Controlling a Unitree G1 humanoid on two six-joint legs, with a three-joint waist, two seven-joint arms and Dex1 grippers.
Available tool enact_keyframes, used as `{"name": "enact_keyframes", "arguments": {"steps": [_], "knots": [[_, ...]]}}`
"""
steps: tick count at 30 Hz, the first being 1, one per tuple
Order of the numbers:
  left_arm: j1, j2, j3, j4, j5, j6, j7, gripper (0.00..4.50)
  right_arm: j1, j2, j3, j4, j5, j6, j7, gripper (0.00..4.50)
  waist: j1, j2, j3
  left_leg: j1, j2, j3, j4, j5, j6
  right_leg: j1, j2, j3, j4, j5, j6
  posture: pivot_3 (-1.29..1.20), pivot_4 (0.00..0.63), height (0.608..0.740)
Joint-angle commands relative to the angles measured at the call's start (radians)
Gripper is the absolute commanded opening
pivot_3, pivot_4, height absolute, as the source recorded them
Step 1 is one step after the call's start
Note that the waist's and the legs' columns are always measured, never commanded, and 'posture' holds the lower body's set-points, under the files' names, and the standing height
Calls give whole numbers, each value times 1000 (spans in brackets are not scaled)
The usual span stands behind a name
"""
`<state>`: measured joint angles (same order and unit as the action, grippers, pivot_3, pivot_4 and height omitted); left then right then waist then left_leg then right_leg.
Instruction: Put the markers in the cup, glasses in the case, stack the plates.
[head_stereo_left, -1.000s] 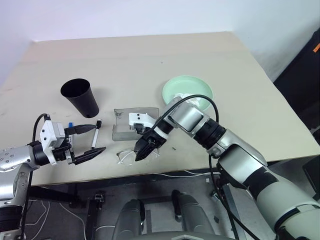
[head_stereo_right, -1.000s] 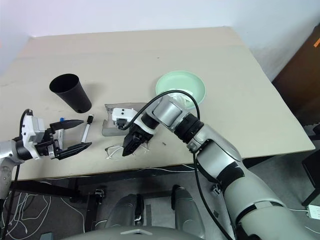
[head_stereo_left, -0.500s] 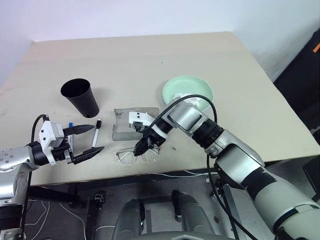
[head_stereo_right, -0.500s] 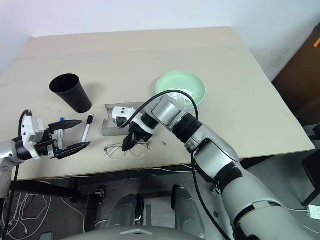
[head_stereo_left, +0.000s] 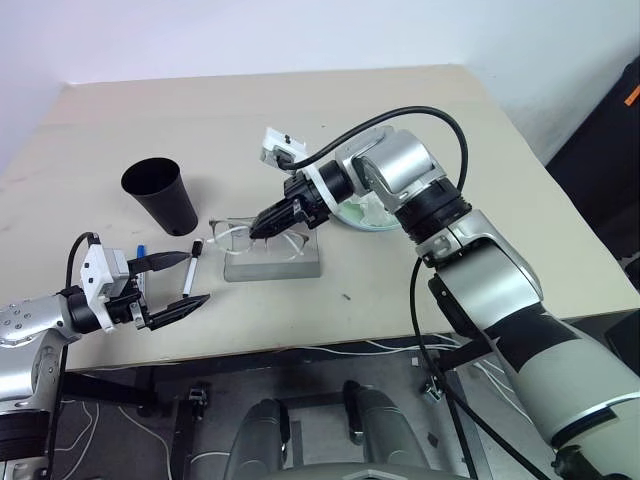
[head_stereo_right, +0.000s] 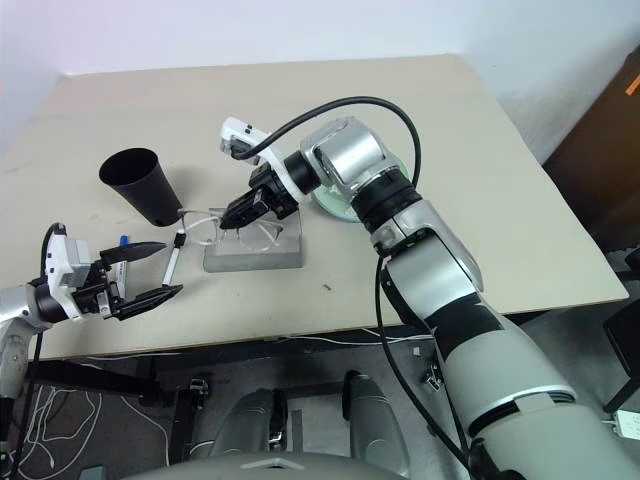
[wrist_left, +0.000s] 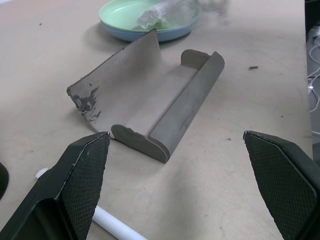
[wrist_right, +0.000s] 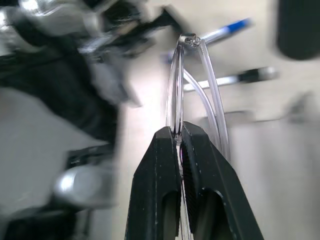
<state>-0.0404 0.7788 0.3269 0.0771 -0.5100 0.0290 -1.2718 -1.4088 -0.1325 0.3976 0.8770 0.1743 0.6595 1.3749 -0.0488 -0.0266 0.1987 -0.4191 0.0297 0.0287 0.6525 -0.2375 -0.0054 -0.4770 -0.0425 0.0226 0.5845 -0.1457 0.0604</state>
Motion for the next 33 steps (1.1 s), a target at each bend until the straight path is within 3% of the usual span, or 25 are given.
{"name": "enact_keyframes", "arguments": {"steps": [1, 11, 33], "knots": [[7, 0, 16, -9, -5, -20, 5, 4500, -43, 21, -25, 116, -55, -170, -21, 31, 1, 0, 0, 0, 0, 0, 0, 0, 0, 0, 0, 0, 0, 0, 0, 0, 150, 733], [67, -10, 33, -51, -13, -21, 34, 4500, -65, 106, -44, 356, -187, -354, -112, 31, -21, 0, 0, -2, 0, 1, -1, 0, 0, -1, -1, 0, -1, 0, 0, 0, 150, 733], [96, -17, 27, -84, -16, -10, 76, 4500, -4, 207, -23, 371, -344, -360, -33, 31, -22, 0, 0, 2, 1, 1, -2, 0, 0, 0, 0, 0, 1, 0, 0, 0, 150, 733]]}}
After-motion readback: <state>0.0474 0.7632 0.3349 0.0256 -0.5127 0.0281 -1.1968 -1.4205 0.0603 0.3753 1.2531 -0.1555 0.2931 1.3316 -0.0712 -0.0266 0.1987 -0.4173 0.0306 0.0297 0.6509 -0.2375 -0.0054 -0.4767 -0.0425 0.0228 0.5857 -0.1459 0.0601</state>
